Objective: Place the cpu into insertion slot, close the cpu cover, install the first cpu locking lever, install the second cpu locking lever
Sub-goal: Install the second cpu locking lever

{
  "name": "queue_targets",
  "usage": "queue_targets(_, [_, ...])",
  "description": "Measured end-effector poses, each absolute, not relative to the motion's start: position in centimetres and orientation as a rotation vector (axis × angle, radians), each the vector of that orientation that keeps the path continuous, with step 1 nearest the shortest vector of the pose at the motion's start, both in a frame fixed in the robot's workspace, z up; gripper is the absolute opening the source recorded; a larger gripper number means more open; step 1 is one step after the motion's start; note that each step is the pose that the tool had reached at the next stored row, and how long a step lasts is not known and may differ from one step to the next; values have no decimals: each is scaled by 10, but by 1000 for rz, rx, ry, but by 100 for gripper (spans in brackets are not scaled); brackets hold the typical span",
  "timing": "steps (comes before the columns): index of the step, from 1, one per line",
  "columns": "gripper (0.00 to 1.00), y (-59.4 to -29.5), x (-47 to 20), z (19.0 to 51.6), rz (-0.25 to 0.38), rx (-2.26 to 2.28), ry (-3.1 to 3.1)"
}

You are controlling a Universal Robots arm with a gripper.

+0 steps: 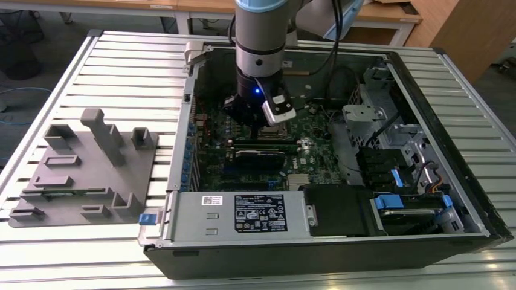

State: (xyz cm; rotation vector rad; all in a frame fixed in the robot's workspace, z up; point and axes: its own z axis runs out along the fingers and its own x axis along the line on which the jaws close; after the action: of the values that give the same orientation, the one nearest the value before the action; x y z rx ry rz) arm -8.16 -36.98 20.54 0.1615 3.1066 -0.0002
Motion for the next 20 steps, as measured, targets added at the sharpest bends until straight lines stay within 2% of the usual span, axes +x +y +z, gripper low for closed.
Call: queue_targets(20, [11,-378,-82,205,9,162,3107])
